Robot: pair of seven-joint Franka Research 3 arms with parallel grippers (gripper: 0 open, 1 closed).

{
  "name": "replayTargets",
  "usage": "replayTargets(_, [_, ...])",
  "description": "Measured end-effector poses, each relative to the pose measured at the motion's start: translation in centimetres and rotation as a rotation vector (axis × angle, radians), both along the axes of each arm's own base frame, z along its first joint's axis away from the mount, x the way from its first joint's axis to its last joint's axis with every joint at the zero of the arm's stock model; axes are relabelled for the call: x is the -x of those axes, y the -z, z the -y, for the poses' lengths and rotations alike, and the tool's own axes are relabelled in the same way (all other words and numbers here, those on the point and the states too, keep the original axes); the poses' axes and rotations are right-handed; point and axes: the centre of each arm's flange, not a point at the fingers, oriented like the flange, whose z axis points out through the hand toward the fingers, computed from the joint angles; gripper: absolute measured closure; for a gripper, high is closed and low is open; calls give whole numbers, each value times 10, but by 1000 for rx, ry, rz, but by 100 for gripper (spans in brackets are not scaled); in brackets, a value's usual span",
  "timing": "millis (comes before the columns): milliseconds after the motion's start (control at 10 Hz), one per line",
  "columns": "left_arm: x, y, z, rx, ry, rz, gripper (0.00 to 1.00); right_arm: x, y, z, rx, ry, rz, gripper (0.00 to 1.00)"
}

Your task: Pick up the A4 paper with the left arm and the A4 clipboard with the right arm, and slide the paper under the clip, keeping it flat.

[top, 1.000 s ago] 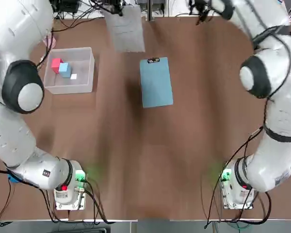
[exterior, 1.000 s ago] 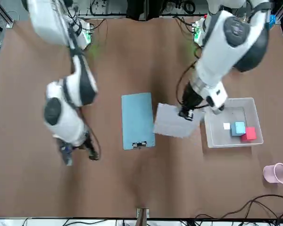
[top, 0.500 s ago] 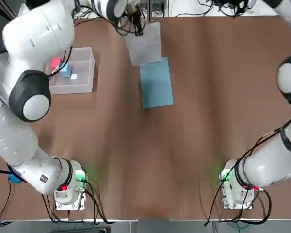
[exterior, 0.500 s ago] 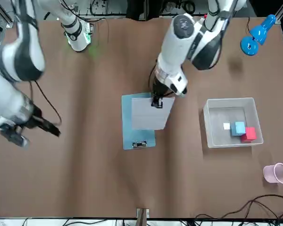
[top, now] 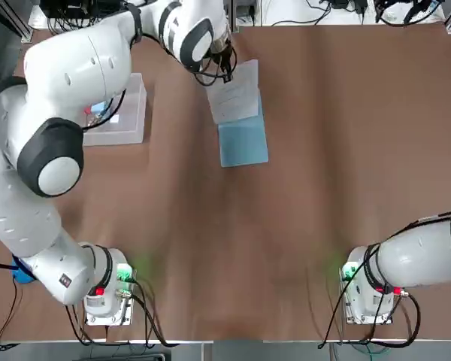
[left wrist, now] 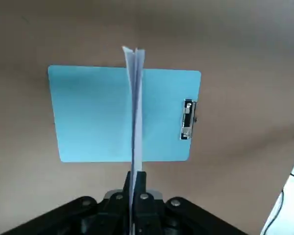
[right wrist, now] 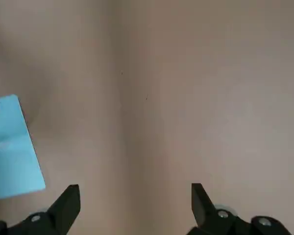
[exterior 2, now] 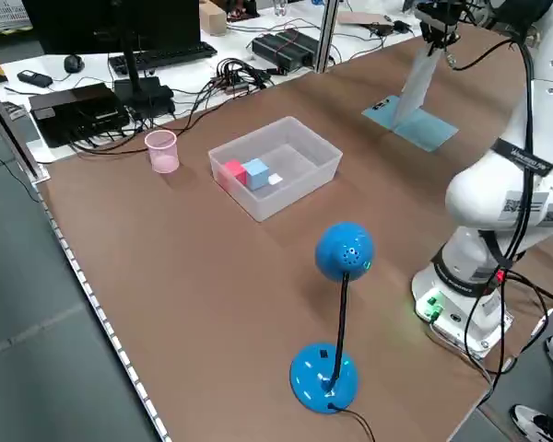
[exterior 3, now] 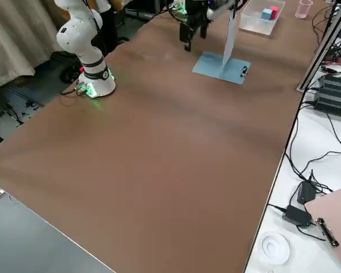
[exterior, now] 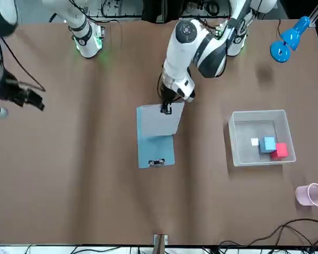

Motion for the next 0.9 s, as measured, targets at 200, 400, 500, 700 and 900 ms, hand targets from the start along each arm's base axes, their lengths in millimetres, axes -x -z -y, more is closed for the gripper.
replayTargets(200, [-14,-9,-8,-11,-5,78,99,0,-8,3,21,-60,23,0])
replayTargets(400, [-26,-20,-12,-48,22,199,99,-2,-13,6,28,-77,44,0])
replayTargets(500, [-35,-20,-12,-66,35,249,99,-5,-18,10,32,-74,58,0])
replayTargets(700, [-58,3,-5,-90,35,278,99,-14,-20,15,39,-67,66,0])
replayTargets(900, [-72,28,7,-62,24,314,99,-31,-13,17,48,-60,66,0])
